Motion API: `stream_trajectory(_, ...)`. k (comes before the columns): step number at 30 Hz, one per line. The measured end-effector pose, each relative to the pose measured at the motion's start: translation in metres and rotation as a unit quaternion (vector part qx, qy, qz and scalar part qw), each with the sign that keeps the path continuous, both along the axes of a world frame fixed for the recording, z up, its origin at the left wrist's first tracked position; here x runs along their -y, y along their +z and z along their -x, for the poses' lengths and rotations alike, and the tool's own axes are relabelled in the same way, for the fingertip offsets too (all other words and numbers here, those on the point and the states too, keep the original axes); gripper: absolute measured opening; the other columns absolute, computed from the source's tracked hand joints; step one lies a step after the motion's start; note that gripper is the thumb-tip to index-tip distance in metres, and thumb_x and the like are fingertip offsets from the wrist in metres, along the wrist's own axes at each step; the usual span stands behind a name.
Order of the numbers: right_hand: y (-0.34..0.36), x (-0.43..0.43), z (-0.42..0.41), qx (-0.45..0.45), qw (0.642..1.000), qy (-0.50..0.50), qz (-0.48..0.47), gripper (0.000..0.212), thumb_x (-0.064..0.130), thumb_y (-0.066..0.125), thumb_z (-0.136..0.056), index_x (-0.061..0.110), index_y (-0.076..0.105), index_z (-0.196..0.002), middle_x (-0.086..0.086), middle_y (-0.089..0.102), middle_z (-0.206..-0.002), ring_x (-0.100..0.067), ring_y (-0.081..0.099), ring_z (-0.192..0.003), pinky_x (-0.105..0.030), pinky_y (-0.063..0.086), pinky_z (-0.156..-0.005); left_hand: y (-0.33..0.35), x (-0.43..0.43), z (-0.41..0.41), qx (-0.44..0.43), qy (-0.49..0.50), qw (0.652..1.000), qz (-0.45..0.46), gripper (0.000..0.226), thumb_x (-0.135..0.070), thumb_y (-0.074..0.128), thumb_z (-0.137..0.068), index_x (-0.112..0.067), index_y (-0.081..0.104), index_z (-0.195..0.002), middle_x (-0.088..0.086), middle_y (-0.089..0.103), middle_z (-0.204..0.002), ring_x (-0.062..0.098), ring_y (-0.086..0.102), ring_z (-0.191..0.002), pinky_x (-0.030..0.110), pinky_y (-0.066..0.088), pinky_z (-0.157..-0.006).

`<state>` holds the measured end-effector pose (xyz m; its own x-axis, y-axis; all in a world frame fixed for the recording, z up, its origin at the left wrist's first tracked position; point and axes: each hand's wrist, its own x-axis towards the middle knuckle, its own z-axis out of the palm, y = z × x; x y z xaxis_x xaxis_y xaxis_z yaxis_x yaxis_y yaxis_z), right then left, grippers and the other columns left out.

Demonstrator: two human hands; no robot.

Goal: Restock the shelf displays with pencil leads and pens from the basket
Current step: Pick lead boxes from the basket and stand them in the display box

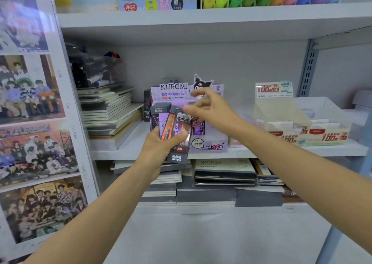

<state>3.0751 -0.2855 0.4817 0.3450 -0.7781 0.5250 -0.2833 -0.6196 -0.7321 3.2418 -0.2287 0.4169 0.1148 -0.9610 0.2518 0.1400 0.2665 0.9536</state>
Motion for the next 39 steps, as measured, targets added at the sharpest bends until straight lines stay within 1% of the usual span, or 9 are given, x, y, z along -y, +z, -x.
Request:
stream_trajectory(7, -0.004, -0.005, 0.016, 0.102, 0.993, -0.022, -0.048, 0.040, 0.009, 0.069, -0.088, 0.006, 0.059, -0.127, -0.011, 0.063, -0.107, -0.027, 0.065, -0.099, -0.034, 0.058, -0.082, 0.002, -0.007, 0.005, -0.041, -0.012, 0.998, -0.041, 0.038, -0.020, 0.081, -0.063, -0.009, 0.066, -0.096, 0.007, 0.074, -0.078, 0.017, 0.067, -0.060, 0.027, 0.057, -0.056)
stream_trajectory(11, -0.012, -0.009, 0.029, 0.145, 0.988, -0.046, -0.036, 0.036, 0.010, 0.066, -0.090, 0.008, 0.062, -0.126, 0.001, 0.061, -0.098, -0.021, 0.066, -0.093, -0.024, 0.059, -0.077, 0.001, -0.010, 0.005, -0.082, -0.016, 0.996, -0.041, 0.037, -0.013, 0.079, -0.066, -0.004, 0.064, -0.098, 0.007, 0.070, -0.069, 0.016, 0.064, -0.053, 0.026, 0.055, -0.052)
stream_trajectory(15, -0.016, -0.017, 0.043, 0.063, 0.992, 0.008, -0.109, 0.023, 0.007, 0.059, -0.093, 0.018, 0.068, -0.111, -0.006, 0.064, -0.104, -0.020, 0.066, -0.094, -0.024, 0.057, -0.070, 0.003, -0.006, 0.001, -0.087, 0.075, 0.993, -0.028, 0.037, -0.018, 0.083, -0.068, -0.013, 0.067, -0.101, 0.003, 0.076, -0.087, 0.018, 0.071, -0.075, 0.032, 0.057, -0.070)
stream_trajectory(19, -0.021, -0.024, 0.053, -0.053, 0.992, 0.050, -0.105, 0.011, 0.026, 0.071, -0.087, 0.015, 0.069, -0.086, -0.005, 0.073, -0.087, -0.018, 0.066, -0.082, -0.038, 0.050, -0.080, 0.008, -0.008, -0.001, -0.002, 0.075, 0.997, -0.014, 0.028, -0.014, 0.083, -0.073, -0.015, 0.065, -0.094, -0.003, 0.075, -0.075, 0.009, 0.069, -0.060, 0.019, 0.051, -0.049)
stream_trajectory(22, -0.019, -0.030, 0.049, -0.118, 0.981, 0.117, -0.100, 0.016, 0.026, 0.071, -0.087, 0.019, 0.067, -0.102, 0.003, 0.074, -0.077, -0.007, 0.066, -0.074, -0.021, 0.051, -0.075, 0.014, -0.012, 0.007, 0.076, 0.035, 0.996, 0.008, 0.027, -0.011, 0.083, -0.072, -0.012, 0.066, -0.093, 0.001, 0.072, -0.073, 0.012, 0.064, -0.056, 0.023, 0.052, -0.049)
stream_trajectory(26, -0.015, -0.029, 0.046, -0.231, 0.957, 0.141, -0.102, 0.034, 0.020, 0.060, -0.095, 0.023, 0.056, -0.128, -0.009, 0.072, -0.089, -0.014, 0.061, -0.077, -0.025, 0.052, -0.078, 0.018, -0.013, 0.015, 0.099, 0.008, 0.995, 0.028, 0.015, -0.012, 0.077, -0.080, -0.013, 0.067, -0.091, 0.003, 0.070, -0.071, 0.012, 0.061, -0.052, 0.024, 0.051, -0.049)
stream_trajectory(29, -0.005, -0.025, 0.056, -0.171, 0.972, 0.109, -0.118, 0.020, 0.021, 0.061, -0.094, 0.025, 0.061, -0.114, 0.003, 0.073, -0.095, -0.011, 0.069, -0.080, -0.023, 0.054, -0.072, 0.019, -0.011, 0.013, 0.029, 0.000, 0.999, -0.016, 0.006, -0.014, 0.063, -0.093, -0.010, 0.065, -0.097, 0.008, 0.073, -0.075, 0.015, 0.064, -0.051, 0.026, 0.054, -0.050)
stream_trajectory(35, 0.024, -0.005, 0.067, 0.132, 0.990, -0.020, -0.051, 0.014, 0.013, 0.063, -0.091, 0.013, 0.055, -0.103, 0.000, 0.071, -0.097, -0.010, 0.069, -0.080, -0.021, 0.053, -0.065, 0.012, -0.003, 0.008, -0.013, -0.011, 1.000, -0.021, 0.017, -0.003, 0.055, -0.095, -0.002, 0.059, -0.112, 0.014, 0.073, -0.092, 0.020, 0.070, -0.066, 0.029, 0.059, -0.061)
stream_trajectory(39, 0.029, 0.011, 0.066, 0.127, 0.987, -0.098, 0.022, 0.021, 0.005, 0.064, -0.090, 0.013, 0.051, -0.104, -0.006, 0.069, -0.102, -0.013, 0.068, -0.080, -0.021, 0.055, -0.060, 0.007, 0.004, 0.006, -0.018, 0.008, 1.000, 0.010, 0.019, 0.000, 0.060, -0.091, -0.007, 0.059, -0.109, 0.011, 0.073, -0.086, 0.020, 0.072, -0.068, 0.029, 0.059, -0.061)
